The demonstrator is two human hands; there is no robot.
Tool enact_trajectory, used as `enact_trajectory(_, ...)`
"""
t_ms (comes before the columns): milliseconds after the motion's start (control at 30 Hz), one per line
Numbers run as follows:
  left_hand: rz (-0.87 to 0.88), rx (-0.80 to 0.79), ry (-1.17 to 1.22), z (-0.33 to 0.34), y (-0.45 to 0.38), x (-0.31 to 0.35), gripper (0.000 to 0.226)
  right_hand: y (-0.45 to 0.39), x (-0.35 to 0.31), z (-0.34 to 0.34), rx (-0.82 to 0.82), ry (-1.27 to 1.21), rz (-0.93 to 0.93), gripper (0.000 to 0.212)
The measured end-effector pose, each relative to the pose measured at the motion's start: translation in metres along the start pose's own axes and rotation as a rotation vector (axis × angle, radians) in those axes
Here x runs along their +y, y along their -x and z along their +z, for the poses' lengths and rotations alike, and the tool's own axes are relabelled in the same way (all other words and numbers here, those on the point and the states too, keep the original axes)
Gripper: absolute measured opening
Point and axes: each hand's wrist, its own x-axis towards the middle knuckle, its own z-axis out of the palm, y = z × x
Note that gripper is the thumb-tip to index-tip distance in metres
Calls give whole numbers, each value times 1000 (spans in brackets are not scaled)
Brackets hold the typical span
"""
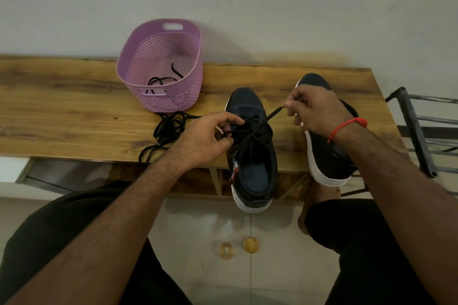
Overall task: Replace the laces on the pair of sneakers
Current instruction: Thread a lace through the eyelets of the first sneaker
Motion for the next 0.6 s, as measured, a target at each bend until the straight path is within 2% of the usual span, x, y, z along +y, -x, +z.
enact_trajectory(100,26,0,59,3,-1,0,44,-4,6,4,137,69,55,7)
enact_trajectory(200,63,83,136,6,-3,0,36,-4,7,9,183,226,-56,9)
enact_trajectory(300,134,168,81,11,-6,2,36,3,-5,7,-11,216,-299,22)
enact_trajectory(400,209,129,-59,16,-10,1,32,13,-18,8,-280,211,-422,30)
enact_trajectory(467,212,140,-143,18,-12,0,27,16,-18,11,-326,267,-468,22)
enact_trajectory(600,202,222,-218,16,-13,-1,17,15,-14,11,-305,319,-510,7)
